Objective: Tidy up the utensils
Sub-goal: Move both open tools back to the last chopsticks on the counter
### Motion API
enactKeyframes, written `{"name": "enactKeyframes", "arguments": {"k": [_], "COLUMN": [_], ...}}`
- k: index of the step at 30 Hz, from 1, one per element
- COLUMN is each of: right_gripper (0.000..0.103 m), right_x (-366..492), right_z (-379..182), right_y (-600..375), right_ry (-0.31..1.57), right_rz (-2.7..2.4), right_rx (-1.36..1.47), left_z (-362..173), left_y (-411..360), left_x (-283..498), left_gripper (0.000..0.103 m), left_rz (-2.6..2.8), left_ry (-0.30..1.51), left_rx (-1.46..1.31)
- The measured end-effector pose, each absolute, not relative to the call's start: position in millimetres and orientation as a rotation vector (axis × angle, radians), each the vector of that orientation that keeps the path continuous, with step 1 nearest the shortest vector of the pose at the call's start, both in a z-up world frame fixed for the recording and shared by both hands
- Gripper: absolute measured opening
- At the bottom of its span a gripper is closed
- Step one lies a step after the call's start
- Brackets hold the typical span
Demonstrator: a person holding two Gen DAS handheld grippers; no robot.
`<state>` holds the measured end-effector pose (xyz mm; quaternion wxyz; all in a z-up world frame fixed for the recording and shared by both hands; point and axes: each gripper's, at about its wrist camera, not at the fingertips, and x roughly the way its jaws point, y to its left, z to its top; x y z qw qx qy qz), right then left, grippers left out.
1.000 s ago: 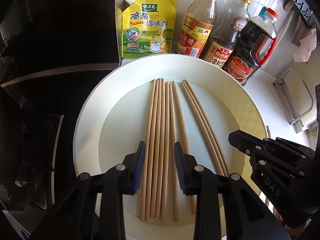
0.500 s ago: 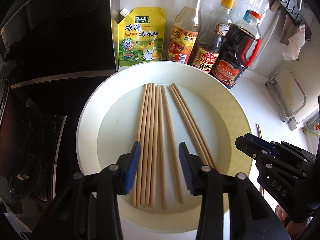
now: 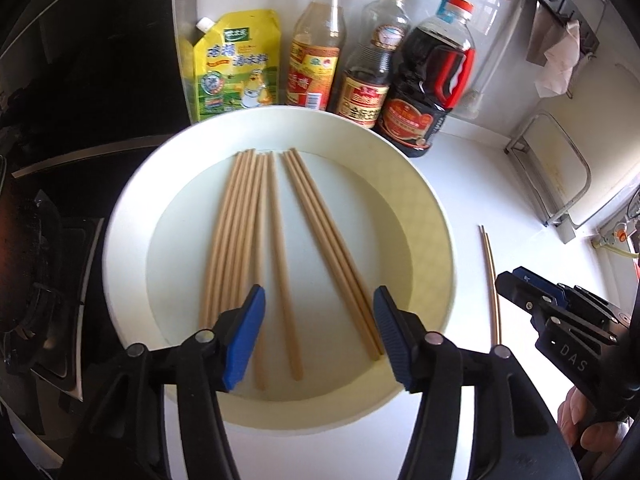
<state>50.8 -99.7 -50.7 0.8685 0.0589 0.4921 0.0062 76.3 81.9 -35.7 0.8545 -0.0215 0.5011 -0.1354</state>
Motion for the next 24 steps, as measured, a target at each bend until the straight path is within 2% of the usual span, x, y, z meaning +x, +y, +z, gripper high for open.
{"name": "enactKeyframes", "arguments": {"k": [3, 24], "right_gripper": [0.029, 0.029], "right_x": [39.8, 0.8], "right_z": [-58.2, -138.0], "right_y": [-120.3, -195.6], "right_ry": [1.045, 1.174], "right_rz": [-0.025, -0.103], "right_rx": [0.131, 0.187], "left_z": [-37.3, -42.4], "left_y": [67.5, -4.1], "left_x": [71.6, 36.2], "left_gripper": [0.057, 0.062], "left_rz": [-0.300, -0.331], "left_ry": [1.058, 1.036], "left_rx": [-0.045, 0.007]}}
